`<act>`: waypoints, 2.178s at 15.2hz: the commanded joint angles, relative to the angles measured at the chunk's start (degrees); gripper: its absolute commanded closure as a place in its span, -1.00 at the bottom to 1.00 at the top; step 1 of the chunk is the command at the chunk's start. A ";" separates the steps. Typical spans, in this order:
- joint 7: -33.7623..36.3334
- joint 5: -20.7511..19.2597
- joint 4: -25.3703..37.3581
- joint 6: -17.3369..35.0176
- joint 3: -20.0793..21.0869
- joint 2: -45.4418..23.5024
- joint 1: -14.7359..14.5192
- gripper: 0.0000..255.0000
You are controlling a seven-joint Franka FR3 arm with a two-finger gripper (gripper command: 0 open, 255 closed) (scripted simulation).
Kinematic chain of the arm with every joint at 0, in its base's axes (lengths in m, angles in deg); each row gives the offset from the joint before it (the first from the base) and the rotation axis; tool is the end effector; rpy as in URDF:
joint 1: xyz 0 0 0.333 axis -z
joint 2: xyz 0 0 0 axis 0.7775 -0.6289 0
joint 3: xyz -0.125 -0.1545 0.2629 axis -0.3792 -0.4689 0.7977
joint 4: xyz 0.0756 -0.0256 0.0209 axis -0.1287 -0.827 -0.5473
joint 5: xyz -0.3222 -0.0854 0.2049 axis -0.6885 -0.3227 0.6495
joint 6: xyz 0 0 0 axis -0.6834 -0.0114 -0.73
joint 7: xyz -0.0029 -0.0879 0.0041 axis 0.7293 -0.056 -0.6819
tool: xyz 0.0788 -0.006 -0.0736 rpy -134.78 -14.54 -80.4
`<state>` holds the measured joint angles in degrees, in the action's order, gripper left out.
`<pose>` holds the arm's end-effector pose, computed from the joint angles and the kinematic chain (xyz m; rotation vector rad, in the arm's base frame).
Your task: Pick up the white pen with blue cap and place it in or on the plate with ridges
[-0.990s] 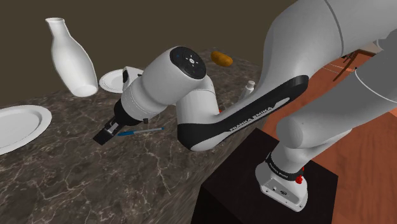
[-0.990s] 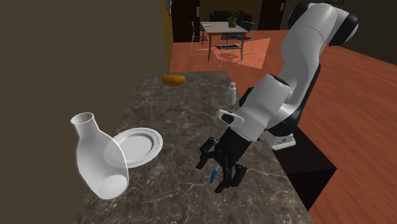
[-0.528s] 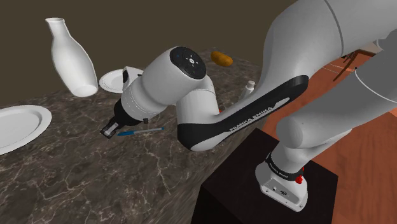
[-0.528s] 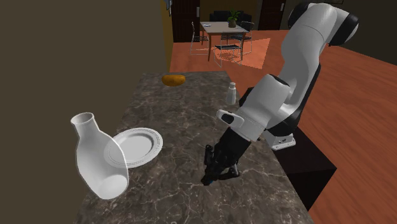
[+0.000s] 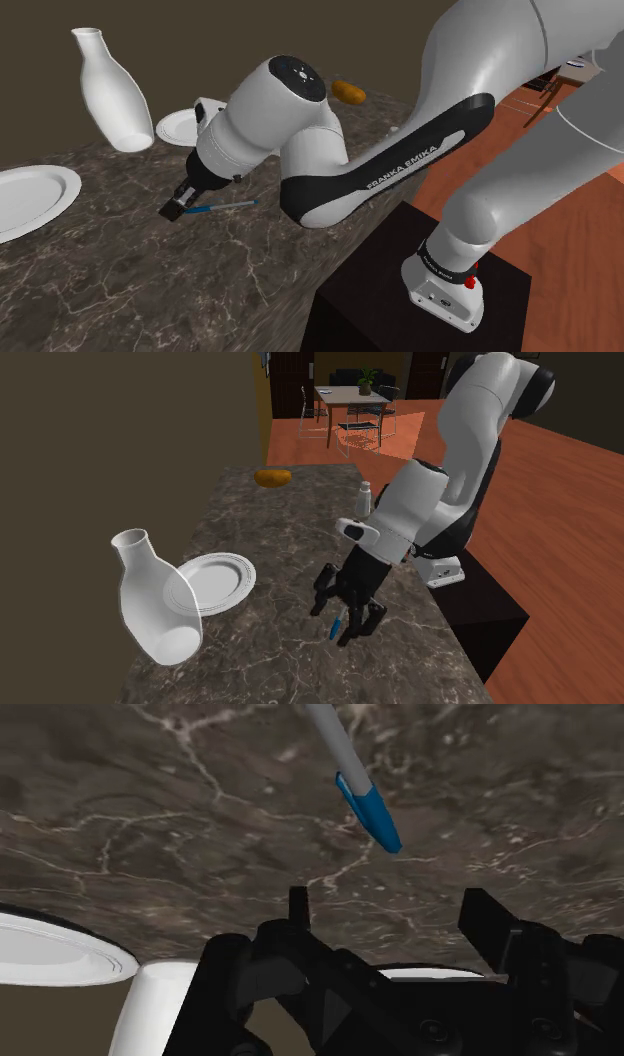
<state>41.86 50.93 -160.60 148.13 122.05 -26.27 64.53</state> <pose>0.3611 0.3724 0.4311 -2.7317 -0.7100 -0.9556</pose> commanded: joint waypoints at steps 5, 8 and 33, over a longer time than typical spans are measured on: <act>-53.28 23.59 4.88 -31.64 -32.22 3.54 -28.72 -1.00; -52.87 23.06 4.40 -29.25 -31.41 1.60 -28.35 -1.00; -52.04 22.08 5.13 -28.09 -30.79 -0.30 -28.04 1.00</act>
<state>-10.15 72.97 -155.78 120.84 91.39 -26.86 36.45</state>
